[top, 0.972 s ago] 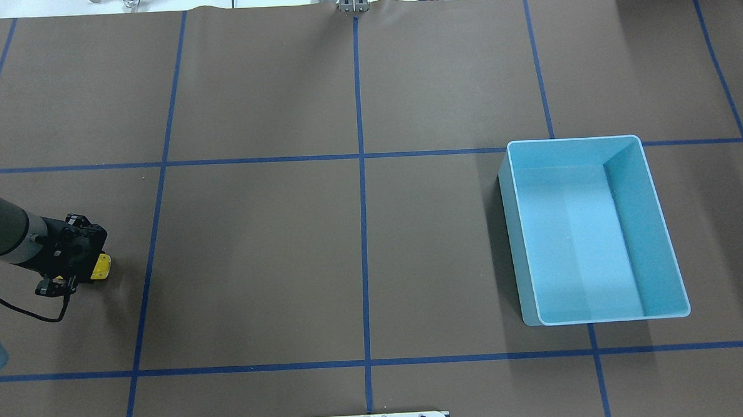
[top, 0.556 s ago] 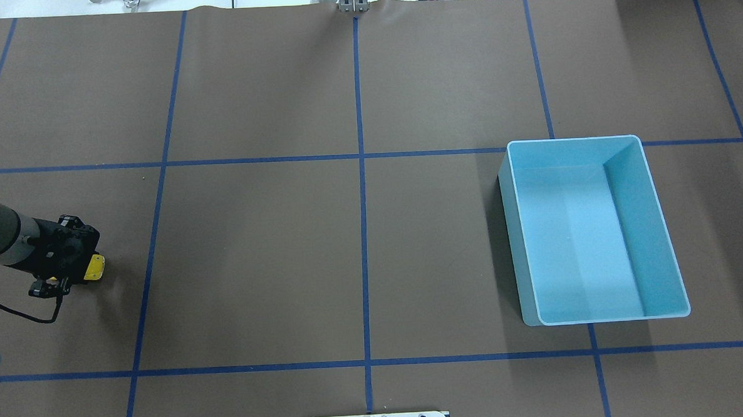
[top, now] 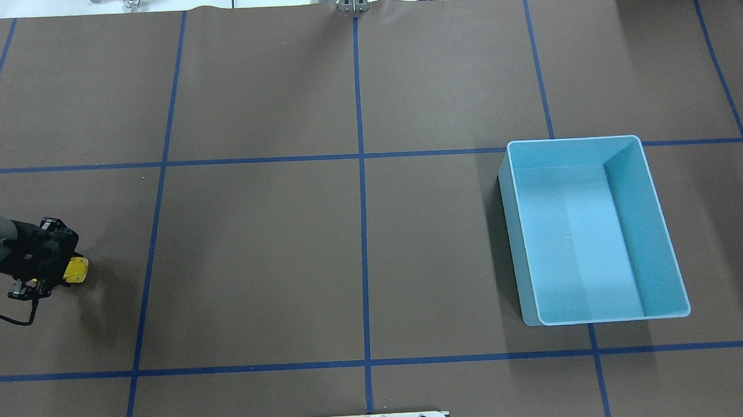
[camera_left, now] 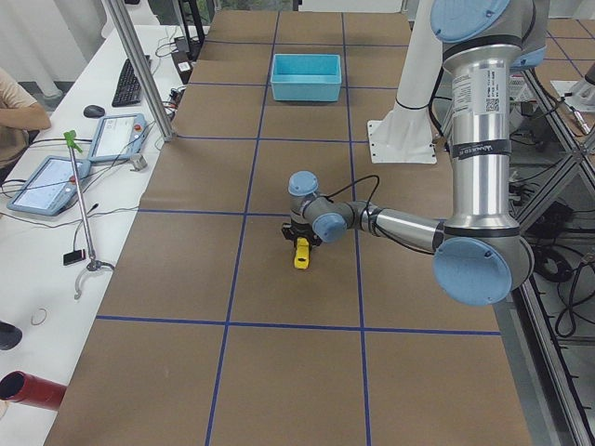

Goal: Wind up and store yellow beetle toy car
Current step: 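Open the left gripper to release the car and withdraw the left arm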

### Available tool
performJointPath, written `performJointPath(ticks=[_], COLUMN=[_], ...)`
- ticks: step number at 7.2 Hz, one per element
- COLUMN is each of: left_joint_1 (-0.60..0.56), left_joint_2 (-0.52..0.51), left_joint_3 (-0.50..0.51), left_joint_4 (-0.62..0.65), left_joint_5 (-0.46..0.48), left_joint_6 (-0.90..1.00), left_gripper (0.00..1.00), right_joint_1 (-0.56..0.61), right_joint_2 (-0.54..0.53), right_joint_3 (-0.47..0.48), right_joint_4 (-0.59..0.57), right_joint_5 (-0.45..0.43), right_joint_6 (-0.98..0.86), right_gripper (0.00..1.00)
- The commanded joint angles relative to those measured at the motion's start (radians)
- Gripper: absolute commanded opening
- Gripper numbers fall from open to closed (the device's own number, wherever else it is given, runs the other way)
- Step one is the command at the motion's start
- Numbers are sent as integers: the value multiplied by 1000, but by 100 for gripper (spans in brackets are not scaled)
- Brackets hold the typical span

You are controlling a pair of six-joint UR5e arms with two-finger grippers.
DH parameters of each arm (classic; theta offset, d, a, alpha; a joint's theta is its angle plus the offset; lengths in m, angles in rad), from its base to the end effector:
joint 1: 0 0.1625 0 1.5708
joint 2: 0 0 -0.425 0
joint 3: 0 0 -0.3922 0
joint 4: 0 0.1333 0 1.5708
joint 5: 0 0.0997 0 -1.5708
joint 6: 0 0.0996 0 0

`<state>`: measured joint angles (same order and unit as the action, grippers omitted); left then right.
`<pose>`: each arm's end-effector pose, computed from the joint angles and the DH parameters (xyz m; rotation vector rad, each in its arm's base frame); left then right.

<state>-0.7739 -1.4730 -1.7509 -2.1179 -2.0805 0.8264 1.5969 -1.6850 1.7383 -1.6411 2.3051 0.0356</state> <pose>0.2849 -0.3969 0.5648 0.7093 0.5507 1.6881 0.0781 -0.4398 0.6395 -0.0197 -0.7343 0.0651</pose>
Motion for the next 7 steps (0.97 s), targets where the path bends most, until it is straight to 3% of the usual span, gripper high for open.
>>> performJointPath(ticks=[1,2,3,7], left_joint_1=[-21,-27,-42,-111], left_joint_2=[16,14,8,10], left_joint_3=[30,45,57,60], left_joint_4=[-51,-59,-59,-48], left_joint_5=[-7,-7,-7,-4], left_joint_6=[17,13,13,14], left_gripper=[0,0,99,100], right_joint_1=[-2,-2,-2,-2], right_joint_2=[1,1,1,1], right_joint_3=[-6,-6,-6,-6], right_joint_4=[1,1,1,1], right_joint_5=[-1,0,-1,-1], right_joint_6=[1,1,1,1], right_gripper=[100,100,100,100])
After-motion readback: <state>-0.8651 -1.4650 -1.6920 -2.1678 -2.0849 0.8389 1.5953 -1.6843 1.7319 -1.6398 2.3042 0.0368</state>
